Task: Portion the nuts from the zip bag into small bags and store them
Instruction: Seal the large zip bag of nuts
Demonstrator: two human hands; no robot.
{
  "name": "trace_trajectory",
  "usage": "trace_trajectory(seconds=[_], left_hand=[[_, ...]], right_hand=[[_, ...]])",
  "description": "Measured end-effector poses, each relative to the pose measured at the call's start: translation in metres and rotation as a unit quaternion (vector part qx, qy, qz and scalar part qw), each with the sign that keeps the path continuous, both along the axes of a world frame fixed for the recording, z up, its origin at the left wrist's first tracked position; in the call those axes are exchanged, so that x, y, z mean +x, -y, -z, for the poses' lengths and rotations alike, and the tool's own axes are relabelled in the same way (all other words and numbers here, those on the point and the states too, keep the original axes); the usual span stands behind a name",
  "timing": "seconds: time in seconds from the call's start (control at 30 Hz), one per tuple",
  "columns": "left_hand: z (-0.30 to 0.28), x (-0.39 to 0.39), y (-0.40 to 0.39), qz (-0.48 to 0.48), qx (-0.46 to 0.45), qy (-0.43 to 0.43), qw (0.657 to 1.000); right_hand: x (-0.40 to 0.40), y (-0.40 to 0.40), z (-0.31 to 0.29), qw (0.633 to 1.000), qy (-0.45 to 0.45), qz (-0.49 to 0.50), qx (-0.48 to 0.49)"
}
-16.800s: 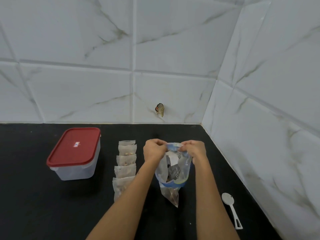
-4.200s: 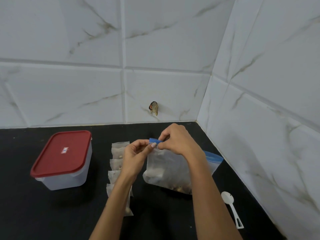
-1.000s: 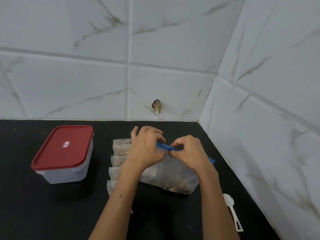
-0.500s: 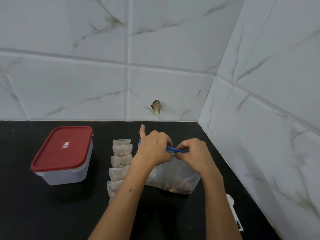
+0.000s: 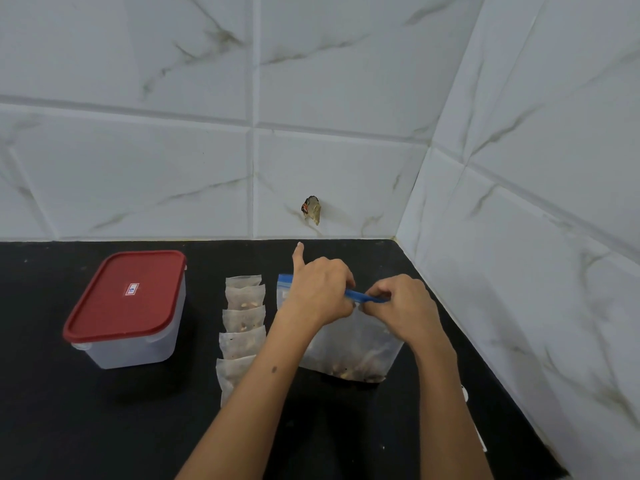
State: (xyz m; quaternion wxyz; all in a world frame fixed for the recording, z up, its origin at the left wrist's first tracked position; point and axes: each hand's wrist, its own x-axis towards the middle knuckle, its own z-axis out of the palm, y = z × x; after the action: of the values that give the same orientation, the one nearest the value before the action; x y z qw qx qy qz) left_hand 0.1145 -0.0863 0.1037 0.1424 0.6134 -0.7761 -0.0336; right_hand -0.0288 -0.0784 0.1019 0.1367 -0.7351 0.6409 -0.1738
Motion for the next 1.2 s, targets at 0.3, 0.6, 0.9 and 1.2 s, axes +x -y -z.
trace_trajectory(seconds=[0.3,0.6,0.9,1.2], left_hand=[[-0.001,0.001,0.004,0.019,-0.010,0.019,1.000],[0.007,0.008,0.007,0.040,0.008,-0.025,0.999],[0.008,0.019,0.014,0.030,-0.024,-0.044,0.998],[0.006,0.038,0.017,0.026,-0.005,-0.051,0.998]], right_hand=[[-0.010,-0.003,0.005,0.998,-0.002,0.048,-0.039],[-0.023,-0.004,0.015,0.997,0.039,0.058,-0.041],[-0.043,-0.001,0.022,0.987,0.077,0.119,-0.079],[-0.061,-0.006,0.020,0.979,0.078,0.162,-0.096]])
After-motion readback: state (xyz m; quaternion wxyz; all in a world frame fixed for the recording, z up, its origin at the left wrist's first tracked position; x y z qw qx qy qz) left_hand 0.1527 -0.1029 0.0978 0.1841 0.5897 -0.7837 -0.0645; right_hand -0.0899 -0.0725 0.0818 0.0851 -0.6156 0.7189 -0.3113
